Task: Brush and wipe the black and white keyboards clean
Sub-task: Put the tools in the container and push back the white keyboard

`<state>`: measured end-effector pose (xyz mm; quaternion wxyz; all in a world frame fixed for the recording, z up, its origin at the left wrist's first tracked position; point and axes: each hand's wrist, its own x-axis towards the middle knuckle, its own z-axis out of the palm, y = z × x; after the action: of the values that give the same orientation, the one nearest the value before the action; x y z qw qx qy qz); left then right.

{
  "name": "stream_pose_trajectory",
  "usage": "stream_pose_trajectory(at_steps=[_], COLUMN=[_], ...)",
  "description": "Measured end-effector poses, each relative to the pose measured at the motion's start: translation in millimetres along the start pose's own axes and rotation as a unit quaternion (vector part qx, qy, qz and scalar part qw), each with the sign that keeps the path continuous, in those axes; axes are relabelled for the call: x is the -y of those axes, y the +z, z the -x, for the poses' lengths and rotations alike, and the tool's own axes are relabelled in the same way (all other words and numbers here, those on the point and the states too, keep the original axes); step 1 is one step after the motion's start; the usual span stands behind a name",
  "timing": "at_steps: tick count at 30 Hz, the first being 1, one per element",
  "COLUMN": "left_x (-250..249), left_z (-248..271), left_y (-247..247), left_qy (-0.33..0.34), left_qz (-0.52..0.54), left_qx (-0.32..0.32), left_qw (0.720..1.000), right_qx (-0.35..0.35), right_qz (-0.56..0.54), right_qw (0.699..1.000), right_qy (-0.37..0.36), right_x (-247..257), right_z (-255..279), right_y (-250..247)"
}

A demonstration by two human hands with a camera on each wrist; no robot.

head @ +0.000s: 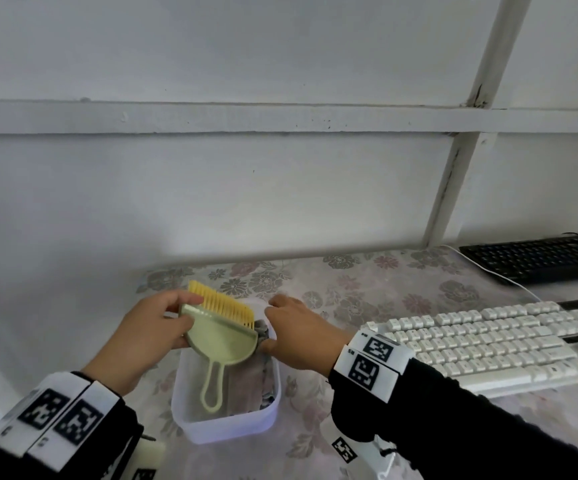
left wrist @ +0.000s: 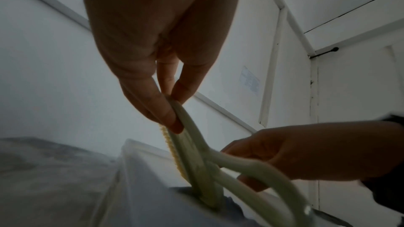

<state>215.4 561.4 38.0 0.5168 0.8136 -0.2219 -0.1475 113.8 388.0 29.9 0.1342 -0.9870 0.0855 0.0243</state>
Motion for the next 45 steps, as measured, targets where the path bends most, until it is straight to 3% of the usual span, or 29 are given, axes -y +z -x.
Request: stream_pose_trajectory(at_steps=[3, 7, 12, 16, 20, 24, 27, 32, 37, 40, 45], left_x=[3.6, 4.3, 7.6, 1.8, -18.1, -50.4, -71.4, -92.8, -83.2, -76.1, -48.6], left_z=[-0.2, 3.1, 7.2, 7.2, 14.1, 26.5, 35.7, 43.7, 35.3, 31.5, 27.6], left_y=[-0.8, -1.8, 0.0, 3.9, 25.1, 60.5, 91.6, 151.6, 199.6, 217.9, 233.5], left_qy=[0.001, 0.005, -0.013, -0.026, 0.055, 0.143, 0.162, 0.142, 0.050, 0.026, 0.052], left_qz=[-0.028, -0.142, -0.187, -0.276, -0.336, -0.286, -0.245, -0.210, -0.209, -0.235, -0.232], left_qx=[-0.005, -0.021, -0.011, -0.010, -0.048, -0.023, 0.036, 0.077, 0.186, 0.209, 0.225], left_qw=[1.000, 0.990, 0.982, 0.961, 0.939, 0.947, 0.955, 0.964, 0.959, 0.949, 0.945], right_qx=[0.025, 0.037, 0.060, 0.063, 0.054, -0.006, -0.058, -0.093, -0.111, -0.089, -0.008], right_qz=[-0.028, -0.041, -0.049, -0.052, -0.060, -0.102, -0.110, -0.104, -0.109, -0.133, -0.189], right_qw=[0.999, 0.998, 0.997, 0.996, 0.996, 0.993, 0.988, 0.970, 0.937, 0.921, 0.907], right_qy=[0.011, 0.011, 0.015, 0.024, 0.036, 0.062, 0.094, 0.200, 0.313, 0.355, 0.375], right_x=[-0.2, 0.7, -2.6, -16.0, -41.7, -84.1, -130.7, -226.1, -316.4, -366.1, -394.0], right_z=[7.4, 16.6, 31.3, 45.2, 65.5, 93.2, 119.2, 176.8, 231.6, 255.3, 273.1], right_y=[1.3, 4.1, 0.5, -5.4, -17.9, -35.6, -48.8, -72.8, -90.1, -93.2, -98.7])
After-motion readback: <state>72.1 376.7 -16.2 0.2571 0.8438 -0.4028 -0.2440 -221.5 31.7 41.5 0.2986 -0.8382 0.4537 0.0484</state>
